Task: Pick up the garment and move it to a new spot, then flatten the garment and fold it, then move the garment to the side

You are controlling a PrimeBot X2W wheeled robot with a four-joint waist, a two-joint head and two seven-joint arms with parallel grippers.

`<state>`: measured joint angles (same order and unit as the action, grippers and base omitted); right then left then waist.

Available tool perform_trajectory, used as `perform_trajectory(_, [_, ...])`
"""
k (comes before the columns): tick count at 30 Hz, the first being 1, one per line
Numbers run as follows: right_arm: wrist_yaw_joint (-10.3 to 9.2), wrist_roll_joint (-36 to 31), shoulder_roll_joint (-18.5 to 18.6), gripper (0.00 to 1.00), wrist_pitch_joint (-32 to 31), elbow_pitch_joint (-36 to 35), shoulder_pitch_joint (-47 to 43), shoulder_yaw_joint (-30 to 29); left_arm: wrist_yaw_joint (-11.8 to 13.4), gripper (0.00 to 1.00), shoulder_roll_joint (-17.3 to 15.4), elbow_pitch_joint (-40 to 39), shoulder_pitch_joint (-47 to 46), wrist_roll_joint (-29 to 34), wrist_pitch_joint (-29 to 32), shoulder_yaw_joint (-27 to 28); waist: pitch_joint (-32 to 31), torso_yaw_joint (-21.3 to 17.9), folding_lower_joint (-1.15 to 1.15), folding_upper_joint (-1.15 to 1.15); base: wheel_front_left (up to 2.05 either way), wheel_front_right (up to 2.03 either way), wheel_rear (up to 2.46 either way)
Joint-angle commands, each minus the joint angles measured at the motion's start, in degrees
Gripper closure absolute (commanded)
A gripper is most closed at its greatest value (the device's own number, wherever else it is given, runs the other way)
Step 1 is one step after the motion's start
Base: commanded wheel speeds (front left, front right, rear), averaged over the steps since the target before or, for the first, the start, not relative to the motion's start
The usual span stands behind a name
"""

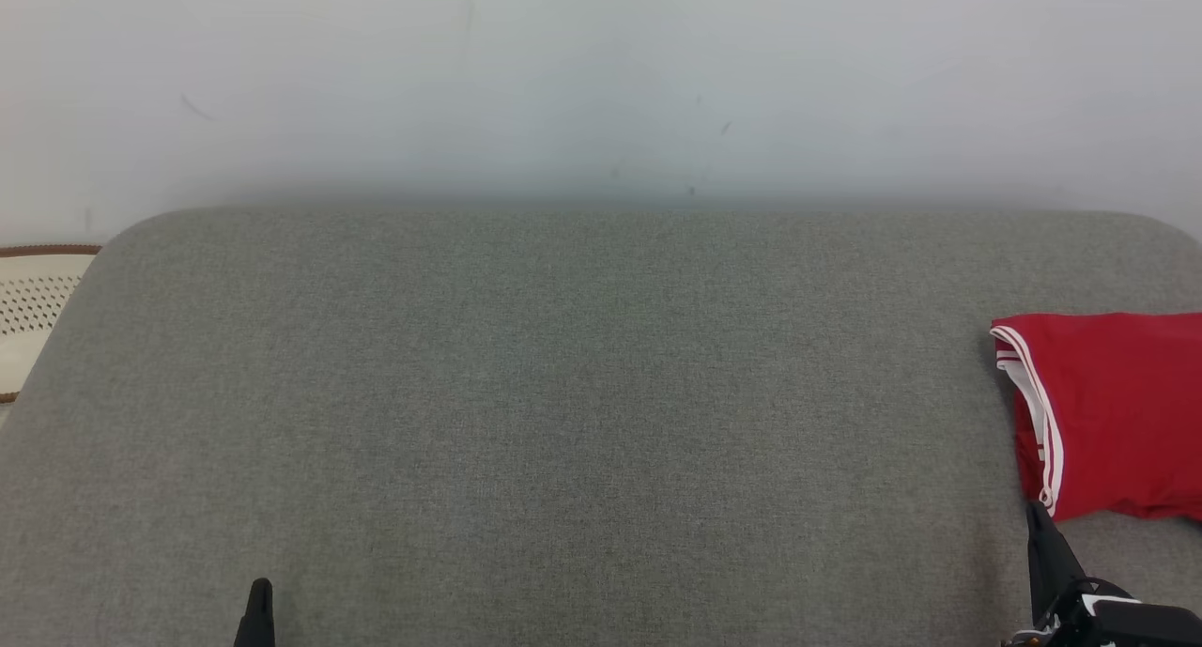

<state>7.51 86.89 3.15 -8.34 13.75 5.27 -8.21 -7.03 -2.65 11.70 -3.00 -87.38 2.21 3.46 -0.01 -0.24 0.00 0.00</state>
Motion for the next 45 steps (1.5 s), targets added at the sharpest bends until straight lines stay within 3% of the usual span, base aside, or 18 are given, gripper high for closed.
perform_trajectory(1, [-0.03, 1.61, -0.21, 1.00, -0.41, -0.56, -0.54, -0.37, -0.39, 1.00, -0.36, -0.36, -0.62, -1.71, 0.42, 0.06, 0.02, 0.04, 0.00, 0.00, 0.00, 0.00, 0.00])
perform_trajectory(11, [-0.01, 5.48, -0.37, 1.00, -1.65, -1.19, -0.89, -1.31, -0.56, 1.00, -0.37, -0.58, -0.49, -5.83, 1.24, 0.02, 0.12, 0.23, 0.00, 0.00, 0.00, 0.00, 0.00])
perform_trajectory(45, [-0.01, 5.48, -0.36, 1.00, -1.70, -1.15, -0.87, -1.25, -0.56, 1.00, -0.33, -0.59, -0.48, -5.59, 1.26, 0.00, 0.13, 0.24, 0.00, 0.00, 0.00, 0.00, 0.00])
